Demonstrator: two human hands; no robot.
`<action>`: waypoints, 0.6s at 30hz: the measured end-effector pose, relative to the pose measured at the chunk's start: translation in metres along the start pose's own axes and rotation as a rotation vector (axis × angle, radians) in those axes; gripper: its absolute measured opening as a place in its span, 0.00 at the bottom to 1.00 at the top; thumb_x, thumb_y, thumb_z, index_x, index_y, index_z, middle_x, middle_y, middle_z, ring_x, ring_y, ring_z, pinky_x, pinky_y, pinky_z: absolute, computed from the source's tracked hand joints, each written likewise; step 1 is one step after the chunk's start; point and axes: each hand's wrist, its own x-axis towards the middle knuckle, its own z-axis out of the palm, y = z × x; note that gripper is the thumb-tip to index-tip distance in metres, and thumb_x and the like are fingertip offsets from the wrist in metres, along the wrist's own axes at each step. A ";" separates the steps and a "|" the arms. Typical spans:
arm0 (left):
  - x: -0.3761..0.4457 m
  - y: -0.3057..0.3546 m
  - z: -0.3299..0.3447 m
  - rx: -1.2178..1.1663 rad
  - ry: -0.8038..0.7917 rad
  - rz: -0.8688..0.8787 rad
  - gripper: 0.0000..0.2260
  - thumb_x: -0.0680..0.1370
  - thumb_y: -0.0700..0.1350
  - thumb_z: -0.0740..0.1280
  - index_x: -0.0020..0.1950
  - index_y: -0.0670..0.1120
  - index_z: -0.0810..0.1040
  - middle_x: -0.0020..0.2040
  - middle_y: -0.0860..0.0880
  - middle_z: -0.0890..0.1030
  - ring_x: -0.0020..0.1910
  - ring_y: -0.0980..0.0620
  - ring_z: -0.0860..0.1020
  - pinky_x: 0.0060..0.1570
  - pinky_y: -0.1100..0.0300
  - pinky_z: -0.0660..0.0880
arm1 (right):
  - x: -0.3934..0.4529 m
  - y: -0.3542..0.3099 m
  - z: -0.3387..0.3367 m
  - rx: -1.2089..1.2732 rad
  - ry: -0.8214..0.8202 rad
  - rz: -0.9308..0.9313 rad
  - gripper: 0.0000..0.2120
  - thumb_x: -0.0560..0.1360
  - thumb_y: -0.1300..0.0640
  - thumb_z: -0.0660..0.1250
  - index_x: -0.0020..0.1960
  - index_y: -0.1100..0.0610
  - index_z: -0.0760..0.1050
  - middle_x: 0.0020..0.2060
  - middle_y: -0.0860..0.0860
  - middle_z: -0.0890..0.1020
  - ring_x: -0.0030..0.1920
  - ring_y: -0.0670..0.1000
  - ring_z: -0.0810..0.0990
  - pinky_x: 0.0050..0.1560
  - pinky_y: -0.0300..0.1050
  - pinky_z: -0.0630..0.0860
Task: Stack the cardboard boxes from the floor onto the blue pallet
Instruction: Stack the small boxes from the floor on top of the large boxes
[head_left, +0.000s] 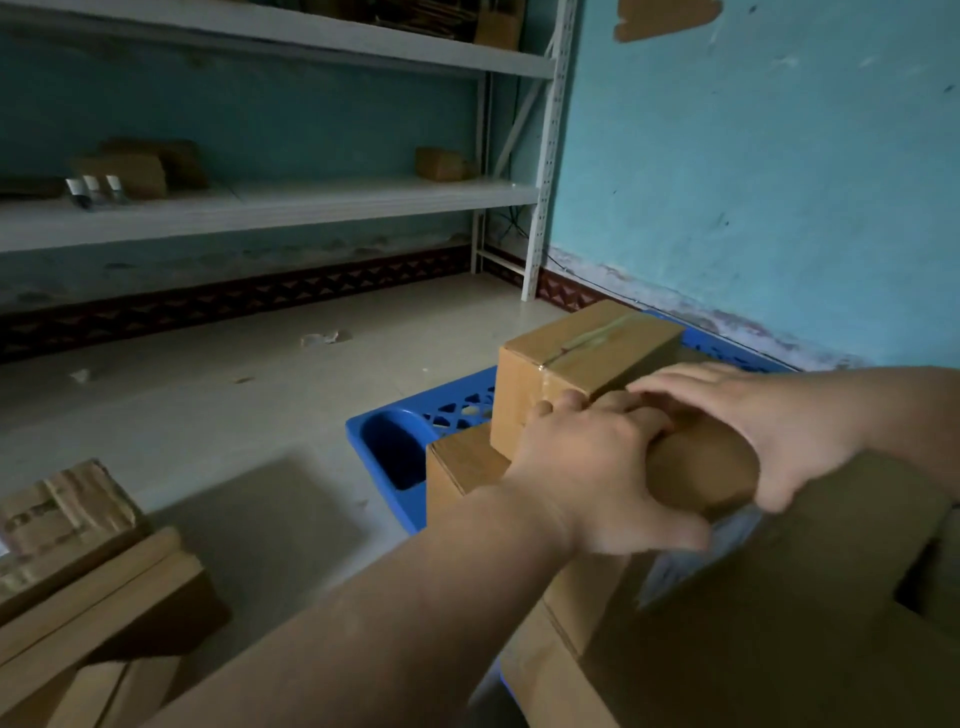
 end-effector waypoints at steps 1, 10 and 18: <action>0.003 -0.004 0.004 -0.004 0.071 0.003 0.31 0.65 0.65 0.62 0.65 0.55 0.70 0.67 0.53 0.70 0.61 0.44 0.68 0.60 0.49 0.63 | -0.002 0.003 0.000 0.011 -0.023 0.039 0.59 0.50 0.41 0.73 0.73 0.37 0.41 0.71 0.41 0.54 0.72 0.47 0.59 0.69 0.44 0.63; 0.059 -0.048 -0.004 0.122 -0.003 -0.353 0.21 0.76 0.63 0.53 0.68 0.60 0.66 0.69 0.53 0.68 0.71 0.45 0.59 0.66 0.33 0.57 | -0.012 0.028 0.000 0.101 -0.101 0.216 0.57 0.61 0.57 0.75 0.67 0.31 0.34 0.72 0.37 0.45 0.73 0.45 0.48 0.71 0.50 0.60; 0.046 -0.080 -0.011 0.045 0.105 -0.298 0.14 0.75 0.52 0.59 0.59 0.52 0.76 0.60 0.50 0.78 0.58 0.47 0.74 0.55 0.49 0.75 | 0.006 0.021 0.007 0.021 0.064 0.259 0.55 0.63 0.56 0.72 0.72 0.34 0.36 0.74 0.37 0.46 0.73 0.47 0.52 0.61 0.50 0.72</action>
